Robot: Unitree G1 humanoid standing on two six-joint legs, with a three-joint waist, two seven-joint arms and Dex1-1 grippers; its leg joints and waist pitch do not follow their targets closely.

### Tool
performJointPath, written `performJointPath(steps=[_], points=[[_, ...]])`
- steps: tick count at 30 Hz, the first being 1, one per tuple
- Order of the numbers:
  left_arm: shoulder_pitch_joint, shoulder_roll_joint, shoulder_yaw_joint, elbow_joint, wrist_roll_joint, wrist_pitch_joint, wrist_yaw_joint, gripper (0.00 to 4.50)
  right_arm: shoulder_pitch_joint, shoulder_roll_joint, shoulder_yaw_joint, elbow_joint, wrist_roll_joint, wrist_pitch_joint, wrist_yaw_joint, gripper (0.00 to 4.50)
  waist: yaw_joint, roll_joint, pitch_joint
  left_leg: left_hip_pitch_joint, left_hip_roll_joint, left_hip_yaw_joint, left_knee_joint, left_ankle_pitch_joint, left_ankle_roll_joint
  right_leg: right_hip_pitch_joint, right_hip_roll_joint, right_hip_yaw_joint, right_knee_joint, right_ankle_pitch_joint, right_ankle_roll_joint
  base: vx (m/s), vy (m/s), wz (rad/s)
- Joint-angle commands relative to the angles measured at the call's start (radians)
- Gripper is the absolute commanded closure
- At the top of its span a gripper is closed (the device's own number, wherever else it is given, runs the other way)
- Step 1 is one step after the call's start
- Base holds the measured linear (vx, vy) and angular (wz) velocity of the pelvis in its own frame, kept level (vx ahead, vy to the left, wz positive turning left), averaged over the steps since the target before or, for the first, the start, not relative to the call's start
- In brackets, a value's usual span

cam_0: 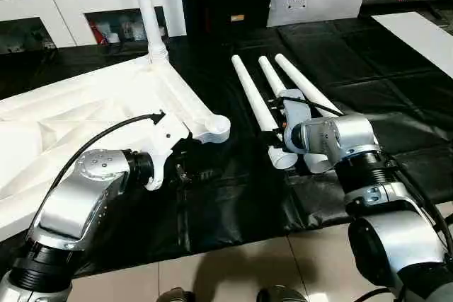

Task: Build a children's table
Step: Pick table leg

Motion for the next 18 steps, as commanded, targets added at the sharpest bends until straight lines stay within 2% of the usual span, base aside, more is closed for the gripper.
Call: performJointPath(steps=[1,3,5,11,14,15,16,17,18], points=[[0.002,0.0,-0.004,-0.003,-0.003,0.007,0.013,0.19,-0.008,0.008,-0.009,0.016,0.006,-0.006,-0.007,2.17,0.004,-0.001,-0.087,0.015,0.048,-0.018,-0.058,-0.135,0.003,0.058,-0.077,0.054,-0.074,-0.215,-0.198,0.0,0.0,0.0],[0.001,-0.002,-0.004,-0.001,-0.004,0.007,0.018,0.19,-0.009,0.01,-0.017,0.02,0.008,-0.01,-0.011,2.31,0.003,-0.004,-0.087,0.014,0.047,-0.018,-0.058,-0.139,0.003,0.058,-0.078,0.054,-0.075,-0.226,-0.194,0.0,0.0,0.0],[0.0,-0.004,-0.003,0.002,-0.006,0.007,0.023,0.19,-0.011,0.013,-0.034,0.025,0.013,-0.022,-0.02,2.5,0.003,-0.002,-0.086,0.015,0.048,-0.019,-0.058,-0.147,-0.001,0.056,-0.078,0.054,-0.076,-0.249,-0.189,0.0,0.0,0.0],[-0.002,-0.017,0.016,0.01,-0.017,0.015,0.046,0.19,-0.01,0.019,-0.091,0.002,0.032,-0.084,-0.052,2.59,0.002,0.0,-0.088,0.016,0.047,-0.018,-0.057,-0.155,-0.005,0.054,-0.076,0.053,-0.076,-0.246,-0.184,0.0,0.0,0.0],[-0.031,-0.056,0.053,0.039,-0.023,-0.006,0.093,0.19,0.02,0.033,-0.152,-0.08,0.077,-0.216,-0.04,2.59,0.004,0.002,-0.091,0.014,0.047,-0.018,-0.054,-0.14,0.002,0.056,-0.077,0.053,-0.073,-0.217,-0.182,0.0,0.0,0.0],[-0.057,-0.089,0.087,0.062,-0.034,-0.001,0.132,0.09,0.039,0.037,-0.173,-0.123,0.102,-0.285,-0.011,2.6,0.003,0.001,-0.09,0.012,0.046,-0.017,-0.055,-0.136,0.008,0.056,-0.075,0.053,-0.075,-0.211,-0.181,0.0,0.0,0.0],[-0.08,-0.118,0.118,0.08,-0.046,0.006,0.165,0.04,0.055,0.042,-0.196,-0.159,0.13,-0.333,0.022,2.6,0.006,0.0,-0.09,0.014,0.047,-0.014,-0.053,-0.142,0.015,0.055,-0.076,0.054,-0.079,-0.206,-0.176,0.0,0.0,0.0],[-0.102,-0.148,0.149,0.094,-0.066,0.013,0.191,0.04,0.068,0.049,-0.23,-0.191,0.169,-0.349,0.051,2.6,0.009,-0.001,-0.093,0.011,0.046,-0.015,-0.052,-0.127,0.023,0.059,-0.076,0.053,-0.075,-0.185,-0.182,0.0,0.0,0.0],[-0.106,-0.155,0.156,0.094,-0.074,0.016,0.195,0.0,0.071,0.051,-0.237,-0.199,0.181,-0.345,0.061,2.6,0.011,-0.002,-0.094,0.012,0.048,-0.017,-0.053,-0.119,0.032,0.061,-0.076,0.052,-0.072,-0.173,-0.187,0.0,0.0,0.0]])
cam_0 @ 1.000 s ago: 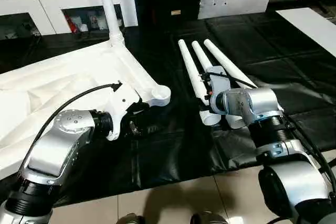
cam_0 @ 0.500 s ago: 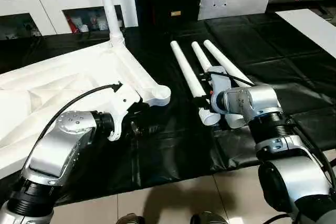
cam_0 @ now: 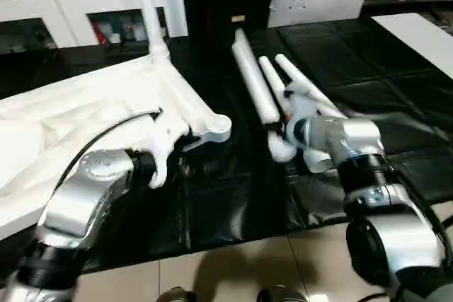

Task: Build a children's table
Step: Pick table leg

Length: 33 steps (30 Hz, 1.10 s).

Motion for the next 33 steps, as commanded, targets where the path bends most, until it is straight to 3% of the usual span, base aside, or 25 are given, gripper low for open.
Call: performJointPath(steps=[1,2,6,8,9,11,12,14,16,20,24,33], points=[[-0.047,-0.042,0.078,0.005,-0.066,0.025,0.05,0.0,0.021,0.008,-0.071,-0.098,0.109,-0.02,0.092,2.6,0.005,-0.002,-0.092,0.014,0.045,-0.015,-0.059,-0.116,0.046,0.064,-0.075,0.052,-0.079,-0.166,-0.193,0.0,0.0,0.0],[-0.062,-0.067,0.103,0.004,-0.099,0.035,0.059,0.0,0.033,0.014,-0.099,-0.127,0.154,0.002,0.132,2.6,0.007,-0.003,-0.094,0.015,0.047,-0.017,-0.058,-0.112,0.047,0.064,-0.076,0.051,-0.077,-0.166,-0.196,0.0,0.0,0.0],[-0.085,-0.109,0.142,-0.003,-0.154,0.056,0.078,0.0,0.065,0.013,-0.108,-0.18,0.204,0.04,0.2,2.61,0.015,-0.006,-0.093,0.014,0.044,-0.014,-0.055,-0.1,0.063,0.064,-0.077,0.05,-0.081,-0.189,-0.198,0.0,0.0,0.0],[-0.144,-0.207,0.238,-0.007,-0.307,0.111,0.135,0.0,0.155,0.007,-0.099,-0.31,0.324,0.092,0.357,2.61,0.021,-0.015,-0.092,0.01,0.043,-0.01,-0.053,-0.09,0.075,0.067,-0.075,0.051,-0.082,-0.184,-0.203,0.0,0.0,0.0],[-0.15,-0.217,0.247,-0.005,-0.321,0.116,0.14,0.0,0.164,0.004,-0.097,-0.323,0.336,0.098,0.372,2.61,0.028,-0.012,-0.092,0.011,0.045,-0.013,-0.054,-0.089,0.08,0.067,-0.078,0.05,-0.085,-0.19,-0.201,0.0,0.0,0.0],[-0.2,-0.288,0.316,0.016,-0.428,0.164,0.189,0.0,0.24,-0.013,-0.074,-0.419,0.437,0.135,0.491,2.61,0.033,-0.016,-0.092,0.011,0.047,-0.016,-0.055,-0.081,0.093,0.063,-0.076,0.046,-0.085,-0.211,-0.194,0.0,0.0,0.0],[-0.228,-0.322,0.346,0.033,-0.483,0.183,0.217,0.0,0.268,-0.023,-0.066,-0.452,0.488,0.164,0.542,2.61,0.034,-0.023,-0.088,0.01,0.045,-0.013,-0.054,-0.091,0.096,0.064,-0.076,0.046,-0.092,-0.237,-0.18,0.0,0.0,0.0],[-0.265,-0.362,0.374,0.052,-0.531,0.205,0.245,0.0,0.296,-0.031,-0.062,-0.481,0.541,0.198,0.596,2.62,0.042,-0.023,-0.086,0.01,0.042,-0.013,-0.051,-0.093,0.103,0.065,-0.077,0.045,-0.097,-0.281,-0.165,0.0,0.0,0.0],[-0.277,-0.376,0.38,0.059,-0.55,0.214,0.253,0.0,0.304,-0.036,-0.057,-0.488,0.55,0.209,0.613,2.62,0.04,-0.025,-0.084,0.007,0.042,-0.017,-0.056,-0.094,0.097,0.062,-0.074,0.04,-0.102,-0.337,-0.135,0.0,0.0,0.0],[-0.301,-0.402,0.381,0.075,-0.579,0.238,0.269,0.0,0.328,-0.046,-0.047,-0.515,0.571,0.236,0.654,2.62,0.037,-0.024,-0.08,0.017,0.041,-0.016,-0.06,-0.127,0.075,0.053,-0.073,0.039,-0.12,-0.426,-0.093,0.0,0.0,0.0],[-0.311,-0.412,0.394,0.078,-0.614,0.26,0.299,0.0,0.345,-0.059,-0.038,-0.536,0.585,0.249,0.666,2.62,0.036,-0.022,-0.083,0.013,0.046,-0.021,-0.063,-0.112,0.071,0.054,-0.076,0.039,-0.115,-0.383,-0.094,0.0,0.0,0.0],[-0.31,-0.411,0.406,0.074,-0.669,0.285,0.34,0.0,0.366,-0.091,-0.013,-0.565,0.606,0.257,0.682,2.62,0.043,-0.027,-0.083,0.01,0.044,-0.018,-0.061,-0.085,0.084,0.056,-0.077,0.041,-0.115,-0.366,-0.096,0.0,0.0,0.0]])
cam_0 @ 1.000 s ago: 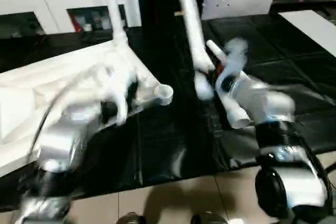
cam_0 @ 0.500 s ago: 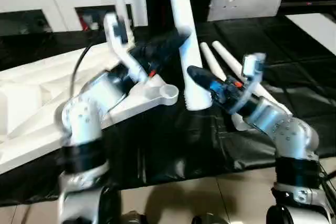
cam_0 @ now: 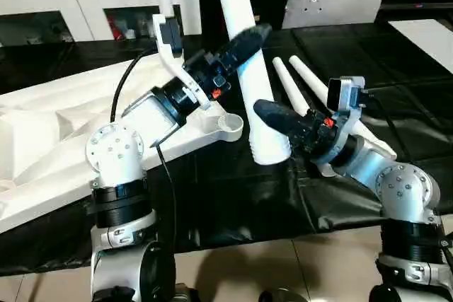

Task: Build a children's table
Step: Pick table leg

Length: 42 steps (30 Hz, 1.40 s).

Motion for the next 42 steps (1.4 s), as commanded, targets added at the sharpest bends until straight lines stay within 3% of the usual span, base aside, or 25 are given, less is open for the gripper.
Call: performJointPath(steps=[1,8,9,14,17,20,22,28,29,31,34,37,42], points=[[0.001,0.007,-0.002,-0.005,-0.009,0.008,0.019,0.0,-0.001,-0.007,0.017,-0.05,0.001,-0.003,0.017,2.62,0.0,-0.022,-0.082,0.016,0.045,-0.019,-0.063,-0.093,0.07,0.05,-0.076,0.042,-0.1,-0.384,-0.108,0.0,0.0,0.0],[0.012,0.014,-0.005,-0.019,-0.051,0.006,0.003,0.0,0.003,-0.016,0.033,-0.056,0.024,-0.002,0.024,2.62,-0.001,-0.024,-0.079,0.016,0.043,-0.019,-0.064,-0.111,0.059,0.048,-0.077,0.041,-0.106,-0.432,-0.084,0.0,0.0,0.0],[0.019,0.018,-0.01,-0.025,-0.062,0.004,-0.013,0.17,0.006,-0.018,0.037,-0.057,0.025,-0.003,0.023,2.62,-0.001,-0.025,-0.079,0.016,0.042,-0.018,-0.064,-0.11,0.059,0.048,-0.077,0.042,-0.106,-0.431,-0.084,0.0,0.0,0.0],[0.046,0.042,-0.056,-0.051,-0.021,-0.005,-0.039,0.27,0.011,-0.02,0.063,-0.076,-0.036,-0.067,-0.007,2.62,-0.003,-0.023,-0.078,0.015,0.045,-0.019,-0.068,-0.112,0.054,0.046,-0.077,0.043,-0.105,-0.427,-0.079,0.0,0.0,0.0],[0.077,0.086,-0.143,-0.074,0.086,-0.046,-0.03,0.34,0.01,-0.012,0.14,-0.091,-0.23,-0.241,-0.107,2.62,-0.007,-0.02,-0.074,0.018,0.051,-0.024,-0.074,-0.14,0.028,0.039,-0.079,0.043,-0.107,-0.463,-0.054,0.0,0.0,0.0],[0.094,0.099,-0.201,-0.078,0.177,-0.103,0.026,0.34,0.013,0.004,0.198,-0.074,-0.37,-0.387,-0.183,2.62,-0.015,-0.019,-0.072,0.019,0.046,-0.021,-0.073,-0.162,0.015,0.037,-0.078,0.045,-0.11,-0.486,-0.046,0.0,0.0,0.0],[0.103,0.095,-0.253,-0.073,0.289,-0.188,0.101,0.34,0.012,0.029,0.248,-0.034,-0.504,-0.535,-0.287,2.62,-0.023,-0.018,-0.071,0.015,0.049,-0.026,-0.076,-0.179,0.008,0.036,-0.079,0.044,-0.111,-0.474,-0.041,0.0,0.0,0.0],[0.117,0.104,-0.369,-0.052,0.483,-0.327,0.188,0.34,0.007,0.084,0.285,0.035,-0.622,-0.684,-0.411,2.62,-0.038,-0.016,-0.076,0.012,0.051,-0.025,-0.077,-0.16,0.038,0.043,-0.077,0.046,-0.101,-0.37,-0.085,0.0,0.0,0.0],[0.131,0.101,-0.408,-0.049,0.538,-0.374,0.21,0.34,0.005,0.091,0.309,0.065,-0.674,-0.75,-0.44,2.62,-0.037,-0.015,-0.077,0.01,0.054,-0.026,-0.077,-0.141,0.046,0.043,-0.077,0.048,-0.097,-0.327,-0.1,0.0,0.0,0.0],[0.138,0.089,-0.413,-0.049,0.548,-0.387,0.223,0.34,0.007,0.097,0.319,0.073,-0.683,-0.77,-0.438,2.62,-0.038,-0.014,-0.08,0.009,0.054,-0.023,-0.074,-0.113,0.057,0.047,-0.078,0.049,-0.088,-0.254,-0.13,0.0,0.0,0.0],[0.147,0.051,-0.43,-0.032,0.6,-0.468,0.269,0.34,0.005,0.127,0.335,0.12,-0.722,-0.87,-0.468,2.62,-0.039,-0.016,-0.085,0.003,0.055,-0.021,-0.068,-0.063,0.098,0.052,-0.079,0.049,-0.079,-0.147,-0.174,0.0,0.0,0.0],[0.148,0.041,-0.433,-0.013,0.616,-0.488,0.281,0.34,0.004,0.139,0.335,0.135,-0.725,-0.889,-0.476,2.62,-0.039,-0.015,-0.08,0.006,0.056,-0.019,-0.071,-0.087,0.109,0.05,-0.079,0.049,-0.081,-0.162,-0.184,0.0,0.0,0.0],[0.167,0.08,-0.488,0.021,0.713,-0.59,0.279,0.34,0.0,0.147,0.342,0.164,-0.738,-0.934,-0.485,2.62,-0.04,-0.01,-0.076,0.01,0.059,-0.022,-0.076,-0.134,0.091,0.047,-0.078,0.049,-0.088,-0.223,-0.163,0.0,0.0,0.0]])
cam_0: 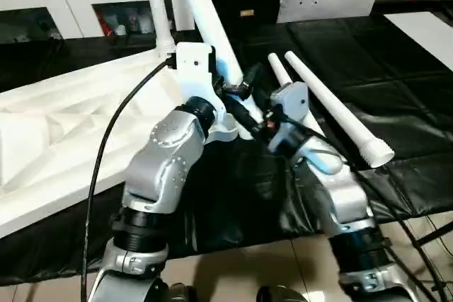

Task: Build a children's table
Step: Pick table leg

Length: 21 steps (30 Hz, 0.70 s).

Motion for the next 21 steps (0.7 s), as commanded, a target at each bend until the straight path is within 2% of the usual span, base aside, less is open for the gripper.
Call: performJointPath(steps=[1,3,7,10,15,19,21], points=[[0.014,0.034,-0.044,0.021,0.08,-0.074,-0.002,0.34,-0.006,0.002,0.006,0.011,-0.01,-0.033,0.004,2.62,-0.009,-0.008,-0.077,0.023,0.06,-0.023,-0.069,-0.145,0.078,0.053,-0.079,0.05,-0.074,-0.237,-0.156,0.0,0.0,0.0],[0.024,0.071,-0.075,0.038,0.137,-0.135,-0.019,0.34,-0.001,0.003,0.009,0.022,-0.013,-0.052,0.007,2.62,-0.01,-0.009,-0.078,0.022,0.059,-0.024,-0.07,-0.153,0.07,0.053,-0.08,0.05,-0.074,-0.242,-0.151,0.0,0.0,0.0],[0.032,0.106,-0.098,0.051,0.18,-0.19,-0.039,0.34,0.002,0.006,0.011,0.032,-0.013,-0.066,0.008,2.62,-0.016,-0.007,-0.08,0.019,0.06,-0.025,-0.069,-0.128,0.072,0.056,-0.082,0.051,-0.066,-0.2,-0.167,0.0,0.0,0.0],[0.037,0.148,-0.132,0.066,0.234,-0.247,-0.059,0.7,0.006,0.008,0.026,0.039,-0.019,-0.084,0.019,2.62,-0.02,-0.007,-0.082,0.02,0.061,-0.025,-0.068,-0.12,0.078,0.056,-0.082,0.051,-0.061,-0.168,-0.184,0.0,0.0,0.0],[0.042,0.175,-0.166,0.097,0.286,-0.302,-0.066,1.01,0.004,0.01,0.045,0.059,-0.03,-0.113,0.029,2.62,-0.022,-0.006,-0.084,0.02,0.06,-0.023,-0.066,-0.13,0.074,0.057,-0.083,0.051,-0.063,-0.187,-0.188,0.0,0.0,0.0],[0.05,0.151,-0.14,0.104,0.256,-0.306,-0.073,1.29,0.002,0.008,0.05,0.067,-0.034,-0.123,0.032,2.62,-0.022,-0.006,-0.087,0.021,0.062,-0.023,-0.066,-0.126,0.067,0.058,-0.083,0.052,-0.059,-0.168,-0.198,0.0,0.0,0.0],[0.058,0.083,-0.069,0.087,0.129,-0.242,-0.069,1.38,0.006,0.002,0.056,0.069,-0.039,-0.13,0.037,2.62,-0.021,-0.008,-0.087,0.019,0.06,-0.02,-0.063,-0.12,0.068,0.059,-0.084,0.053,-0.057,-0.156,-0.209,0.0,0.0,0.0]])
